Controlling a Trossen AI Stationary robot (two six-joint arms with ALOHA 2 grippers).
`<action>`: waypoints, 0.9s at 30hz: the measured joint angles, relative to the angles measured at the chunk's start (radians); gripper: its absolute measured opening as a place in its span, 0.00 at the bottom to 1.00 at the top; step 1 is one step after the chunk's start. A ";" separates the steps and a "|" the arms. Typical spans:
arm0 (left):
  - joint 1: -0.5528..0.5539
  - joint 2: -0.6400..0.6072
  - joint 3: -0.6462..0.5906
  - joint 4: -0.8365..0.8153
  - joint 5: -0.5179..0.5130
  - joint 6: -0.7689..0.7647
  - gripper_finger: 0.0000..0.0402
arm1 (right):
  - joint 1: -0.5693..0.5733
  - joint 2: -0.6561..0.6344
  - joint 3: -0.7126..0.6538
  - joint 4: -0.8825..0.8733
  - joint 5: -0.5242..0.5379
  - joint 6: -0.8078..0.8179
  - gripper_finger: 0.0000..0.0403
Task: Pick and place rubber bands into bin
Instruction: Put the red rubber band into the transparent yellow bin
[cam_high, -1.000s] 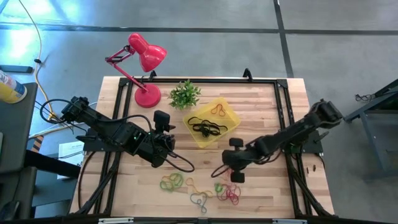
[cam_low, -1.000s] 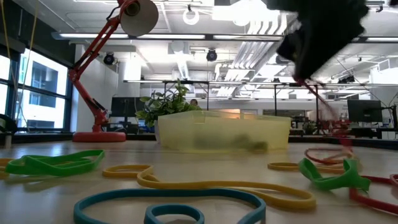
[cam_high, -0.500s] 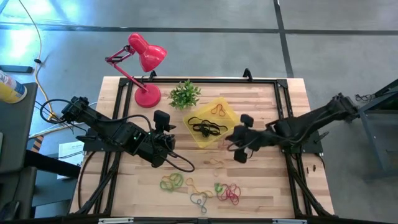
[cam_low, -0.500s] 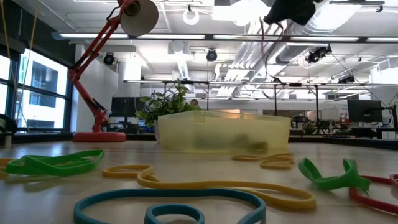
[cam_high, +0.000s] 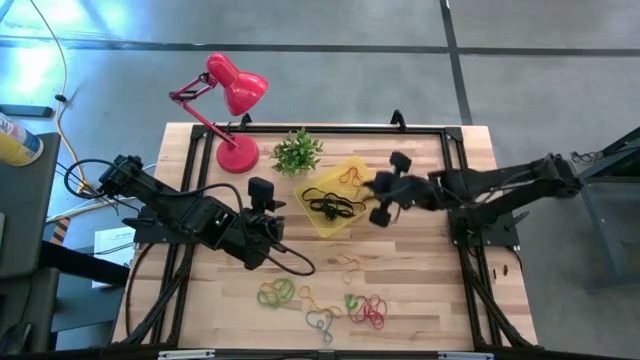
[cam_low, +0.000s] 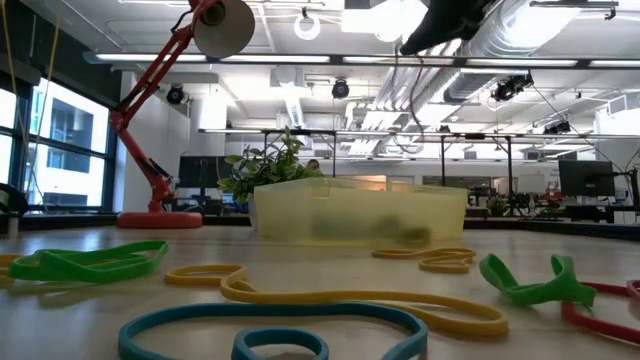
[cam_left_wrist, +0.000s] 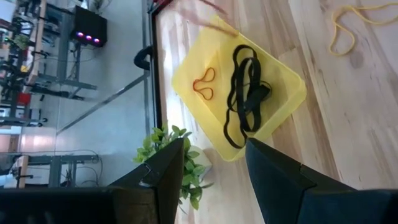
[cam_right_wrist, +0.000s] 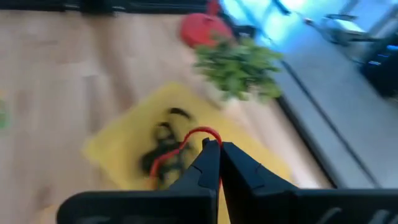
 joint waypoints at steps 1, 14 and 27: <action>0.000 0.000 0.000 0.002 -0.005 0.000 0.40 | -0.029 0.001 0.000 0.001 0.008 -0.011 0.00; 0.000 0.000 0.000 0.050 -0.017 -0.004 0.40 | -0.356 0.190 0.000 0.083 -0.224 -0.104 0.00; 0.000 0.000 0.000 0.046 -0.016 -0.033 0.40 | -0.479 0.445 0.000 0.130 -0.410 -0.127 0.00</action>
